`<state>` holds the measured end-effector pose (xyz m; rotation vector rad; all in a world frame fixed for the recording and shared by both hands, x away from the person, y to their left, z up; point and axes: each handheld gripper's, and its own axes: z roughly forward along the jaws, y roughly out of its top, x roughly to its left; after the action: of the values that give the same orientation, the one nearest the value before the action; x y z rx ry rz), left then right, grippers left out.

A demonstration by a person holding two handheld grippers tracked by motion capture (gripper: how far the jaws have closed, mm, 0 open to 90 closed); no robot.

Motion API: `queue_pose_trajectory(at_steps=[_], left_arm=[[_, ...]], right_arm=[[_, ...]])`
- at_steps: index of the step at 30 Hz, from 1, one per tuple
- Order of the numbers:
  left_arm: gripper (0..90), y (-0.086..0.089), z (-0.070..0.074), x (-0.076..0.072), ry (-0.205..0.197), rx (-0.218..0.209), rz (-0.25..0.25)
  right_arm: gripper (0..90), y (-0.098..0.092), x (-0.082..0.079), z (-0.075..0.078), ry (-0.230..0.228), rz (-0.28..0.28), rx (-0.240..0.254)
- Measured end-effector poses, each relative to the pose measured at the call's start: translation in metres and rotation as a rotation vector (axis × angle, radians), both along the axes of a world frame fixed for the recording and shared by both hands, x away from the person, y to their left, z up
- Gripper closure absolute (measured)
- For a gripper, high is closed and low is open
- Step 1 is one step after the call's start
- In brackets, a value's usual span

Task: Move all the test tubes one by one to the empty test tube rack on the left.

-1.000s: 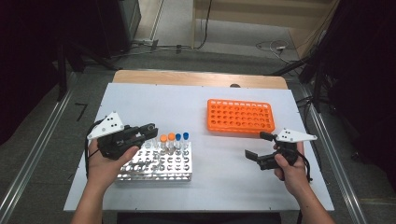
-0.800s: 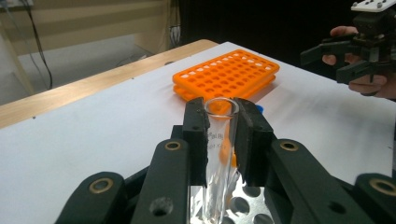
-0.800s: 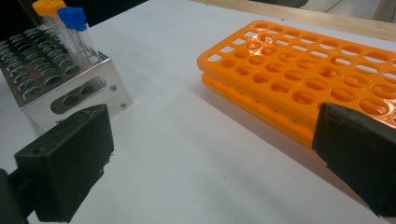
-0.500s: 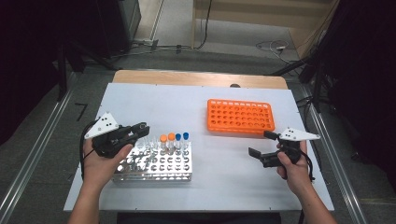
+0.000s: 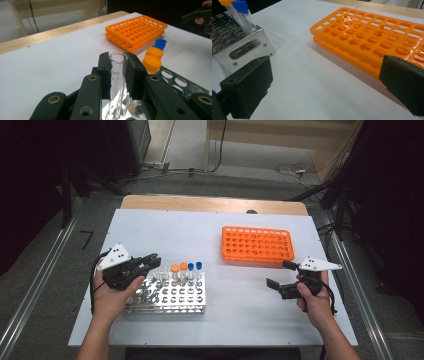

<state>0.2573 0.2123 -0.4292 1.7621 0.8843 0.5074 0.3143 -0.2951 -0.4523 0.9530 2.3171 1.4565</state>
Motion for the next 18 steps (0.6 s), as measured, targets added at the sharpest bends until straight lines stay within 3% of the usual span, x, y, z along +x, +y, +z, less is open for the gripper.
queue_pose_trajectory(at_steps=[3,11,18], left_arm=[[76.2,0.001,-0.002,0.000,0.009,-0.002,-0.003],[76.1,-0.006,-0.010,0.002,0.072,0.111,-0.036],[75.5,-0.004,-0.011,0.003,0.099,0.104,-0.032]], right_arm=[[0.0,-0.001,0.000,-0.001,0.000,-0.004,0.000],[0.0,-0.001,0.001,-0.001,-0.003,-0.002,0.002],[0.0,-0.001,0.001,-0.003,-0.005,0.006,-0.001]])
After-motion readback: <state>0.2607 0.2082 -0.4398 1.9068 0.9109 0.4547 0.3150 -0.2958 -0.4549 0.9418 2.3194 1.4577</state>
